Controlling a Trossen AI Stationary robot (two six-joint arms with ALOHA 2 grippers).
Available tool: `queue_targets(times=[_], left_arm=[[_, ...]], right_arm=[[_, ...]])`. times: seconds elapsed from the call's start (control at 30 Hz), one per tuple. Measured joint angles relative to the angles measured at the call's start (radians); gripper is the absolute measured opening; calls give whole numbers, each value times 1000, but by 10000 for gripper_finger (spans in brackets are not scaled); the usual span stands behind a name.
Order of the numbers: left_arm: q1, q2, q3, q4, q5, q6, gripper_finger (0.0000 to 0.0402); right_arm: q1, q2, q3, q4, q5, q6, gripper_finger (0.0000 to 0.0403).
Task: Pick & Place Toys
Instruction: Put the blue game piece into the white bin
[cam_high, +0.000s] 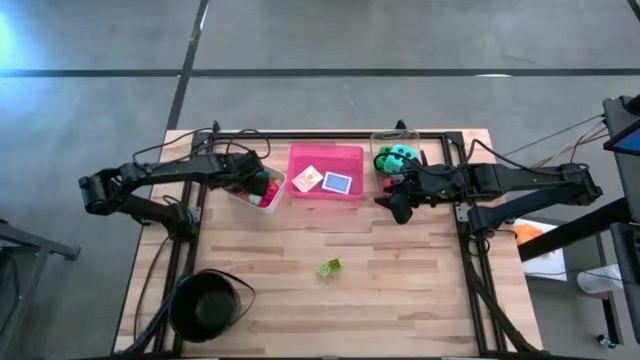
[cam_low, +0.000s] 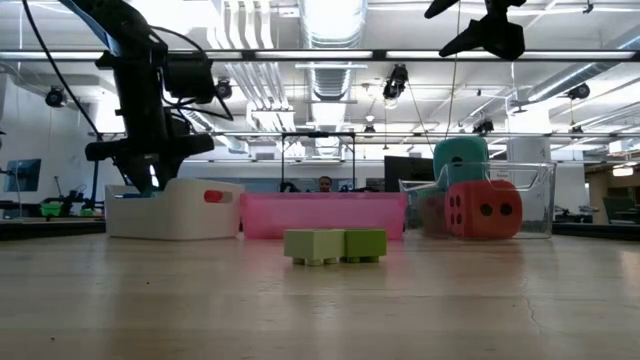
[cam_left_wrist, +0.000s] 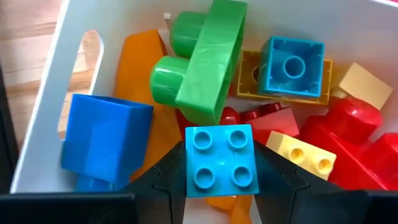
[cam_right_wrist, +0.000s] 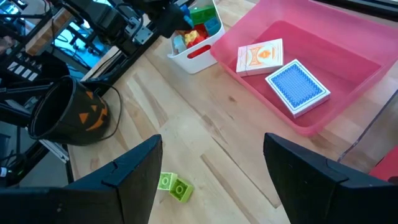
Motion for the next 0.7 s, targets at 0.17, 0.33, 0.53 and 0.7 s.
queue_targets(times=[0.17, 0.33, 0.53, 0.7], left_arm=[[0, 0, 0, 0, 4, 0, 135], [-1, 7, 0, 0, 4, 20, 135], [-1, 13, 0, 0, 4, 20, 135], [-1, 14, 0, -1, 4, 22, 135]], right_arm=[[0, 0, 0, 0, 0, 0, 271], [0, 0, 0, 0, 0, 0, 271], [0, 0, 0, 0, 0, 0, 271], [0, 0, 0, 0, 0, 1, 271]])
